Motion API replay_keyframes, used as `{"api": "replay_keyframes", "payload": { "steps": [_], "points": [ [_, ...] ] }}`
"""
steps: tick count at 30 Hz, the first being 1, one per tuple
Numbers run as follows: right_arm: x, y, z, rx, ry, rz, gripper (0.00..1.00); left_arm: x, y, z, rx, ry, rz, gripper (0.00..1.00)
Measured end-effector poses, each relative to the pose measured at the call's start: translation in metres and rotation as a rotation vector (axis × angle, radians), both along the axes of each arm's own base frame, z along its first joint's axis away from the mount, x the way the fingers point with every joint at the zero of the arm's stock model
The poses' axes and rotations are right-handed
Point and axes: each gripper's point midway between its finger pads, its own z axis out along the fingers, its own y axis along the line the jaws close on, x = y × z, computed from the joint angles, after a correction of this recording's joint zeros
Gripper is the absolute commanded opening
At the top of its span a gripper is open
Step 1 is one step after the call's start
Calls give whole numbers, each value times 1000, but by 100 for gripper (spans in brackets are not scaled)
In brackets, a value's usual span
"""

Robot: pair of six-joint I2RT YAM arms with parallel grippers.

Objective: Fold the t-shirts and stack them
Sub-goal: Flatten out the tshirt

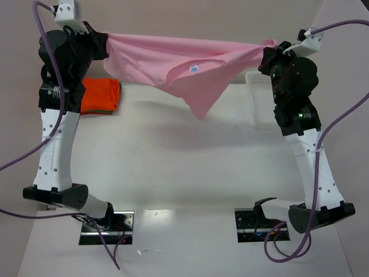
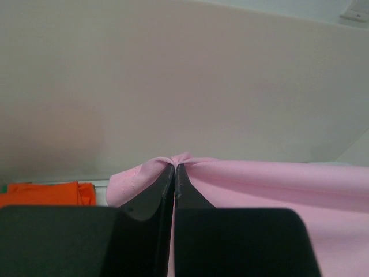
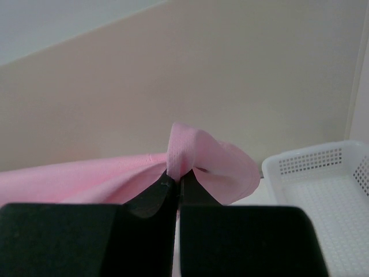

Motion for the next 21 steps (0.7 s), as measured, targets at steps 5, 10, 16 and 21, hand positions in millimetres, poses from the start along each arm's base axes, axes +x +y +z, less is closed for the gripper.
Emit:
{"api": "replay_keyframes", "payload": {
  "steps": [5, 10, 16, 21],
  "points": [
    [-15, 2, 13, -1, -35, 33, 0, -32, 5, -8, 16, 22, 7, 0],
    [-45, 8, 29, 4, -89, 101, 0, -72, 11, -4, 11, -3, 20, 0],
    [-85, 26, 2, 17, -67, 247, 0, -100, 16, 12, 3, -57, 33, 0],
    [-125, 40, -69, 74, 47, 369, 0, -85, 10, 7, 8, -35, 10, 0]
  ]
}}
